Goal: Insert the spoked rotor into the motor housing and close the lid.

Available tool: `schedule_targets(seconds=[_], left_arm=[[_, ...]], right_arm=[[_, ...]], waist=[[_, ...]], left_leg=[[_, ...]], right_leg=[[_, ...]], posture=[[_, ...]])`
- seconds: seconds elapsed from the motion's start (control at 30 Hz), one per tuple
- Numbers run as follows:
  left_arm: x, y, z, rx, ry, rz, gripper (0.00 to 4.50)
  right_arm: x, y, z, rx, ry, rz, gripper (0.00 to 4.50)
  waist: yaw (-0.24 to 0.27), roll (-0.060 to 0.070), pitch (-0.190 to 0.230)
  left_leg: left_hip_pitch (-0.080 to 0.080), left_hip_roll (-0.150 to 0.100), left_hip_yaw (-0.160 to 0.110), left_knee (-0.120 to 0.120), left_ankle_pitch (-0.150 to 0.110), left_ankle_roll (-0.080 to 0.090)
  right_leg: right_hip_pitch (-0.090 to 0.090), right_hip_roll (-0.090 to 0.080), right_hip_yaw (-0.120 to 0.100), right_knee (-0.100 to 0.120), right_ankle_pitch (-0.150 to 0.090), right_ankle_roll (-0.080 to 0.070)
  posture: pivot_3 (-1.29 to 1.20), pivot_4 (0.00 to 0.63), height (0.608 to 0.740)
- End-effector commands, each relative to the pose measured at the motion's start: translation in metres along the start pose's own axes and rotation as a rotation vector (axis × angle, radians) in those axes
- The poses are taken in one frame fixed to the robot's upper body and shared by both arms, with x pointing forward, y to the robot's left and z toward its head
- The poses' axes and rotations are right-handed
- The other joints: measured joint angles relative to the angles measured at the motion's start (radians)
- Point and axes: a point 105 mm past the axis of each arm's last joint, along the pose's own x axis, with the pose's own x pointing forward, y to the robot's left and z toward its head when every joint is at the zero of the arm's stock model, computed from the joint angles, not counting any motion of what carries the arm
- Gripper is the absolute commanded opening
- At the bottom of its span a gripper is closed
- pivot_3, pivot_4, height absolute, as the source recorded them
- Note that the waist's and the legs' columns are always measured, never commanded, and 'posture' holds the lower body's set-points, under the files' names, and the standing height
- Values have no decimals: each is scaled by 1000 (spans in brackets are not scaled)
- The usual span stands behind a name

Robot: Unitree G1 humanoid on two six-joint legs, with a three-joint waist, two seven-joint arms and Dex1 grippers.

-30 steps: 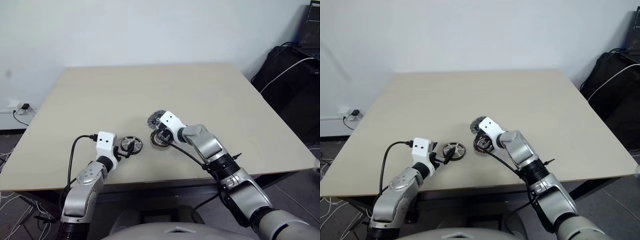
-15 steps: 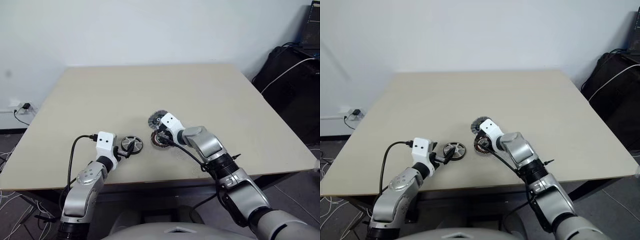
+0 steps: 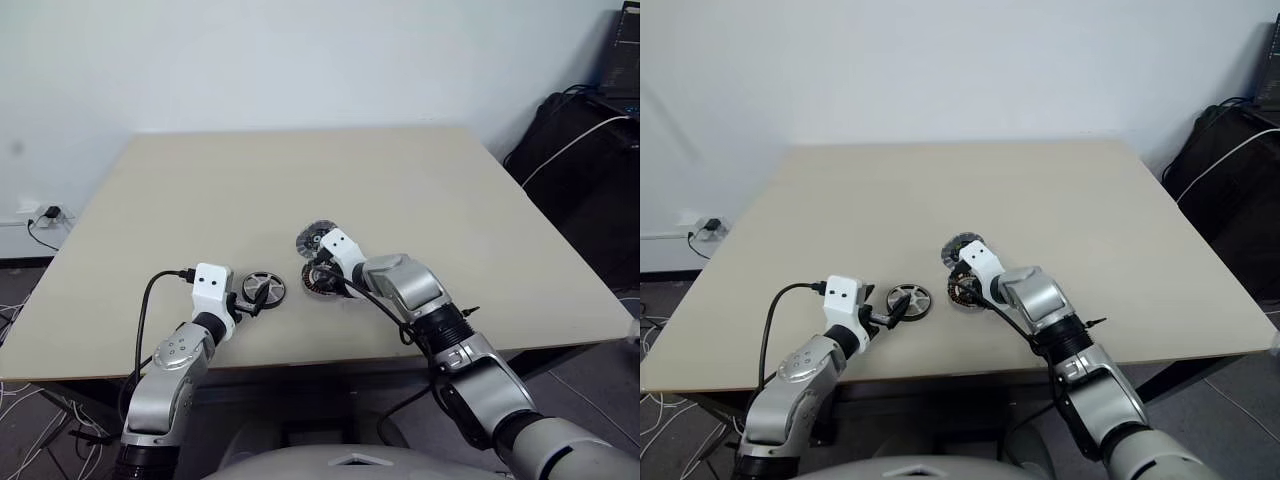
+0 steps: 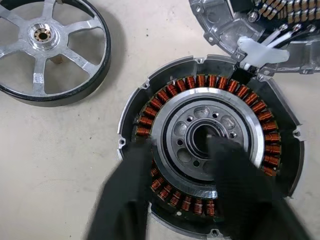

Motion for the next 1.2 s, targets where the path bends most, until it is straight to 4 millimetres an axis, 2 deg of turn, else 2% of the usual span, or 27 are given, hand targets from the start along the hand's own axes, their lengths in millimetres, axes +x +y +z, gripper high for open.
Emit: schedule_targets(seconds=[0.03,0.1,0.4,0.7,0.83,1.07,1.2], left_arm=[[-1,1,10,18,-42,7,4500],[-1,1,10,17,-41,9,4500],[-1,2,11,16,-45,12,4500],[0,2,12,17,-48,10,4500],[0,2,13,16,-56,14,4500],[1,0,11,14,-49,6,4500],[3,-1,13,18,-48,-5,4500]], right_arm=[[-3,-2,13,23,-26,4,633],[-3,-3,13,40,-22,5,12],[-5,-6,14,53,-31,0,12],[-22,-3,39,-39,-141,-15,12],[-31,-11,54,-55,-234,-107,12],[-25,-13,28,-91,-165,-161,12],[-19,-9,24,-91,-156,-161,12]], waist=[[0,0,0],[0,0,0],[-1,0,0],[0,0,0],[0,0,0],[2,0,0],[-2,0,1]], left_leg=[[0,0,0,0,0,0],[0,0,0,0,0,0],[0,0,0,0,0,0],[-1,0,0,0,0,0],[-1,0,0,0,0,0],[-1,0,0,0,0,1],[-1,0,0,0,0,0]], right_leg=[[0,0,0,0,0,0],[0,0,0,0,0,0],[0,-3,0,0,0,0],[-1,-3,0,0,0,0],[-1,-3,0,0,0,0],[0,-1,-1,-1,0,0],[-1,-2,0,-1,0,0]], posture=[[0,0,740],[0,0,740],[0,0,740],[0,0,740],[0,0,740],[0,0,740],[0,0,740]])
